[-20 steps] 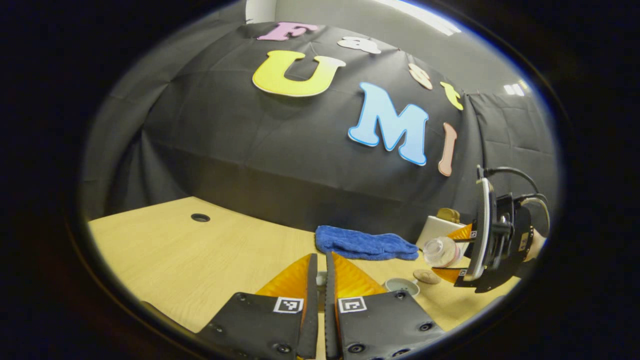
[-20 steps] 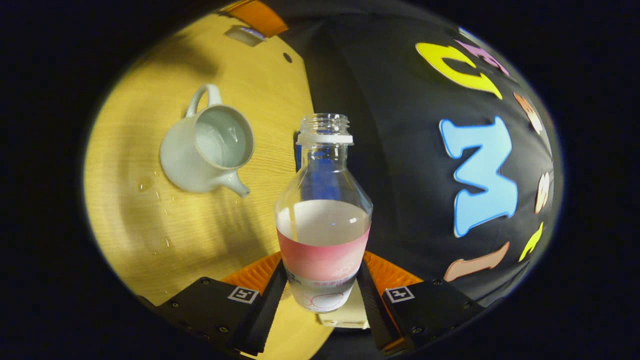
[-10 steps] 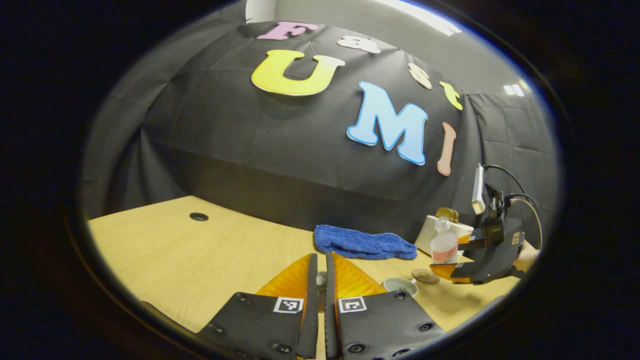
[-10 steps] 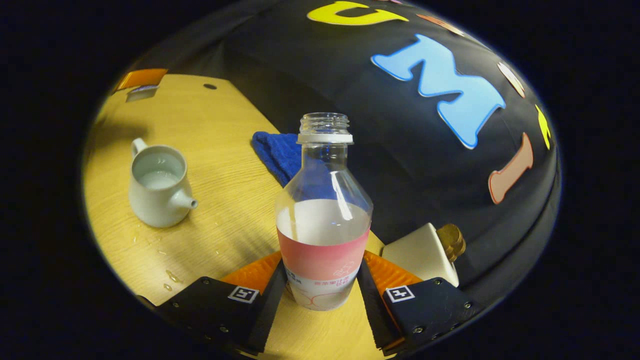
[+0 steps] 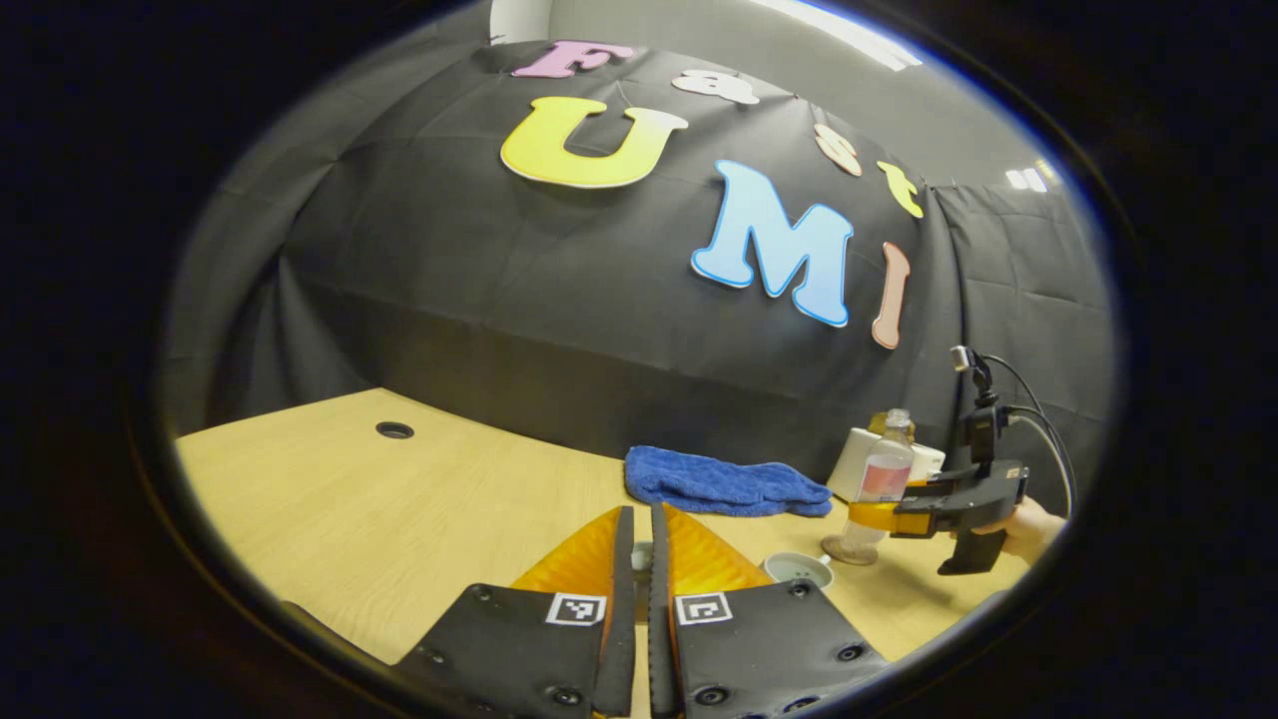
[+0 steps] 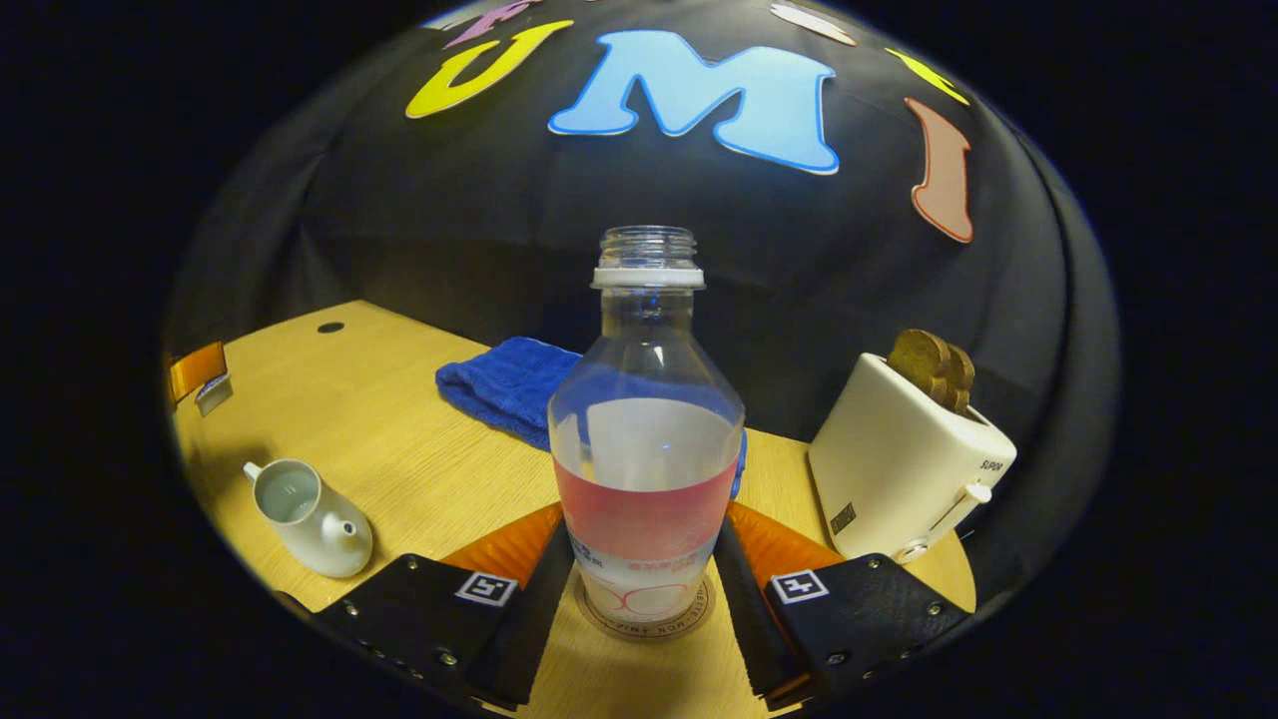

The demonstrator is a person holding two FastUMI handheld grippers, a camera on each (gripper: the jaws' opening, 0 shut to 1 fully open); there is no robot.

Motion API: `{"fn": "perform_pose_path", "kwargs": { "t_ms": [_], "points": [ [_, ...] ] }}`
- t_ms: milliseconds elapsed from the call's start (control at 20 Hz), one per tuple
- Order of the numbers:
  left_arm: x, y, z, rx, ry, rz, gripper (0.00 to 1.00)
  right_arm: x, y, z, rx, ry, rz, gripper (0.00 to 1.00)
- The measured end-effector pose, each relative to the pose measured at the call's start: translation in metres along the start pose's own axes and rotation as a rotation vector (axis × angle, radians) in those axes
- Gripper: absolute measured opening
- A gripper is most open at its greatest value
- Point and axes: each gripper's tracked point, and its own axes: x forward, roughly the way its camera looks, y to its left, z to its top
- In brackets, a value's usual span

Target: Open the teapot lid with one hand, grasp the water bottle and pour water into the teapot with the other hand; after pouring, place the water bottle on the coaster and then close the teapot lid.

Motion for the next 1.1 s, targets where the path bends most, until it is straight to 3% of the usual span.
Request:
{"fn": "perform_pose_path", "kwargs": {
  "t_ms": [600, 750, 1100],
  "points": [
    [0.004, 0.0, -0.01, 0.009, 0.022, 0.0, 0.12, 0.003, -0.005, -0.008, 0.089, -0.026, 0.017, 0.78],
    [0.004, 0.001, -0.01, 0.01, 0.026, 0.002, 0.12, 0.0, -0.009, -0.007, 0.086, -0.038, 0.002, 0.92],
    [0.005, 0.001, -0.012, 0.016, 0.029, 0.002, 0.12, -0.009, -0.013, 0.002, 0.129, -0.065, -0.003, 0.96]
  ]
}}
